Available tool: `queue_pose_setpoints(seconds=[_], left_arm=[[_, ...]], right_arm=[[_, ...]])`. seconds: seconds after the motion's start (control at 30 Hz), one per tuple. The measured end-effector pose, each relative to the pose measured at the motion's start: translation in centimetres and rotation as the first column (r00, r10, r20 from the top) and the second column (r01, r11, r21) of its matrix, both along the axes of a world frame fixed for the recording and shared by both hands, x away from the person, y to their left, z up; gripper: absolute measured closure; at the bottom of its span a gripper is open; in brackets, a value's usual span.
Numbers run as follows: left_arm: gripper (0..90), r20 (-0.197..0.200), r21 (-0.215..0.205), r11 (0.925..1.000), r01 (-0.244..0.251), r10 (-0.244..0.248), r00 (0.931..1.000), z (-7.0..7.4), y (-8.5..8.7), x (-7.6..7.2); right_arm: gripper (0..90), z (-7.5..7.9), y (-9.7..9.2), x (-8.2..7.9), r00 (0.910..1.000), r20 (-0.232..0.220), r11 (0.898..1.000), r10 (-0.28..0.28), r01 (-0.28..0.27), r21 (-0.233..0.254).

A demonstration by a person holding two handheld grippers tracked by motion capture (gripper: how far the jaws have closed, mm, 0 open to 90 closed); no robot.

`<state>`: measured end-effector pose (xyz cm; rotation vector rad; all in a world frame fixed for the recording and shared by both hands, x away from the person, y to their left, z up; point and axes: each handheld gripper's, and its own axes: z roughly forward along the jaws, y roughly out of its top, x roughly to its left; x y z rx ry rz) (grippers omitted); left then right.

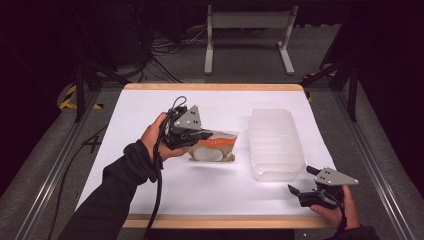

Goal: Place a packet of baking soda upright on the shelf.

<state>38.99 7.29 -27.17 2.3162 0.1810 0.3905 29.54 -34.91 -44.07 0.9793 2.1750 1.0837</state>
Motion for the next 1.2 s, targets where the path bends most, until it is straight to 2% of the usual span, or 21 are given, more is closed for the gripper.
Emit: queue_pose_setpoints(seconds=[0.2,0.47,0.7,0.8,0.93,1.07,1.2], left_arm=[[90.0,-0.031,-0.030,0.9995,-0.011,0.010,0.9995,1.5,-2.0,1.0],[90.0,-0.045,-0.065,0.9979,-0.004,0.001,0.9990,2.8,-4.8,1.6],[90.0,-0.047,-0.087,0.9961,-0.017,0.013,0.9988,3.4,-6.7,2.2],[90.0,-0.046,-0.095,0.9954,-0.010,0.005,0.9989,3.6,-7.7,2.4],[90.0,-0.066,-0.117,0.9931,0.001,-0.008,0.9978,3.8,-9.1,2.7],[90.0,-0.070,-0.117,0.9930,0.016,-0.024,0.9973,3.9,-10.5,2.8],[90.0,-0.082,-0.138,0.9901,0.024,-0.036,0.9960,3.6,-12.3,2.8]], right_arm=[[9.8,0.0,-0.2,0.0,1.0000,0.003,1.000,-0.008,0.008,0.004],[9.9,0.0,-0.2,0.0,1.0000,0.004,1.000,-0.008,0.008,0.006],[10.0,0.0,-0.2,0.1,1.0000,0.001,1.000,-0.005,0.005,0.011],[10.0,0.0,-0.3,0.0,1.0000,0.003,1.000,-0.005,0.005,0.010],[9.9,0.0,-0.3,0.1,1.0000,0.001,1.000,-0.006,0.006,0.013],[10.0,0.0,-0.3,0.0,1.0000,0.004,1.000,-0.003,0.003,0.013],[10.0,0.0,-0.4,0.0,1.0000,0.004,1.000,-0.003,0.003,0.027]])
